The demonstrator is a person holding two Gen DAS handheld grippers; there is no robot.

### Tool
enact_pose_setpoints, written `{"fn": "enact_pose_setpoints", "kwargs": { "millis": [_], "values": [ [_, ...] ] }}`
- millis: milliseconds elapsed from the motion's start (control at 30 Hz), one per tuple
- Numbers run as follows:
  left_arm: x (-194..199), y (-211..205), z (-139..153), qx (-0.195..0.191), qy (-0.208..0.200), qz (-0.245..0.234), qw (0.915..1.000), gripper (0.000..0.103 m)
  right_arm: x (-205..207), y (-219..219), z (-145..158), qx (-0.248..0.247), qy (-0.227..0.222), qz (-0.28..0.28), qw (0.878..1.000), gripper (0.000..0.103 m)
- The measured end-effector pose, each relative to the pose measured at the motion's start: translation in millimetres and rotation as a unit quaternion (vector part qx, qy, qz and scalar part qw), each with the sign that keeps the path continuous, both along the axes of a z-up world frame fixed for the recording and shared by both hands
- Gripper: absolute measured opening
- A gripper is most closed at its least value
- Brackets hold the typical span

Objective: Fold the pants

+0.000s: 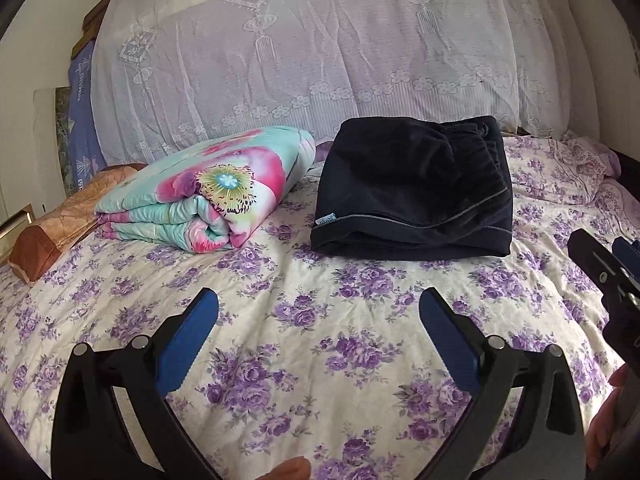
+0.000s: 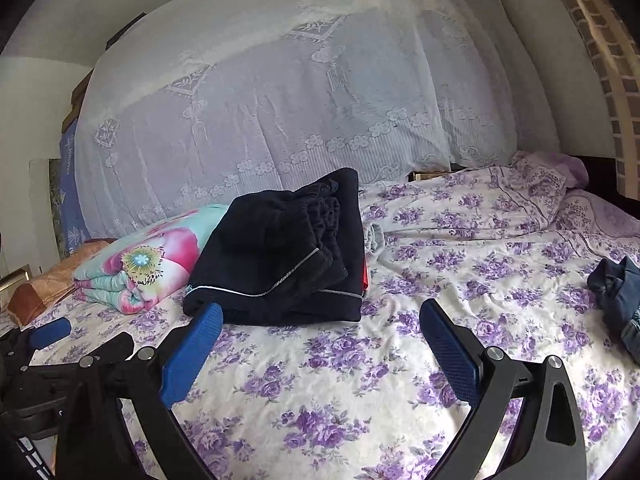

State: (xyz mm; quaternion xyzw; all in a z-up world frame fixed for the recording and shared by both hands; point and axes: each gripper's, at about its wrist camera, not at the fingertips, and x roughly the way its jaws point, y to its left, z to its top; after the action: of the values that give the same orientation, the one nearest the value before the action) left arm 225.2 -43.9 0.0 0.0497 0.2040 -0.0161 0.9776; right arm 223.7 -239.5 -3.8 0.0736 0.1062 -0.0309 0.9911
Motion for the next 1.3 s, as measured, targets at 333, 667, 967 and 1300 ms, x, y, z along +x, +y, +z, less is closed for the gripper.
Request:
{"fn": "enact_pose_setpoints", "kwargs": {
  "millis": [333,667,967,1300],
  "values": [
    [-1.2,-2.3,-0.4,0.003,0.0,-0.004,1.0,0.098,4.7,-3.0,-1.9,0.007,0.015,0.001,1.0,0.099],
    [0.3,-4.8,-2.5,0.005,0.009,-0.014,0.9998,0.098,5.2,-2.2,-2.6,0.007,0.017,0.0,1.0,0.099],
    [5.9,-1.7,-4.6,0.002,0.023,-0.012,0.9997,0.098,5.3,-1.7,-2.8,0.008,0.017,0.0,1.0,0.099],
    [4.3,-3.8,-4.5,0.009,0.023,-0.01,0.9996,0.098,5.5,-2.1,-2.4,0.008,0.017,0.0,1.0,0.099]
  ]
}}
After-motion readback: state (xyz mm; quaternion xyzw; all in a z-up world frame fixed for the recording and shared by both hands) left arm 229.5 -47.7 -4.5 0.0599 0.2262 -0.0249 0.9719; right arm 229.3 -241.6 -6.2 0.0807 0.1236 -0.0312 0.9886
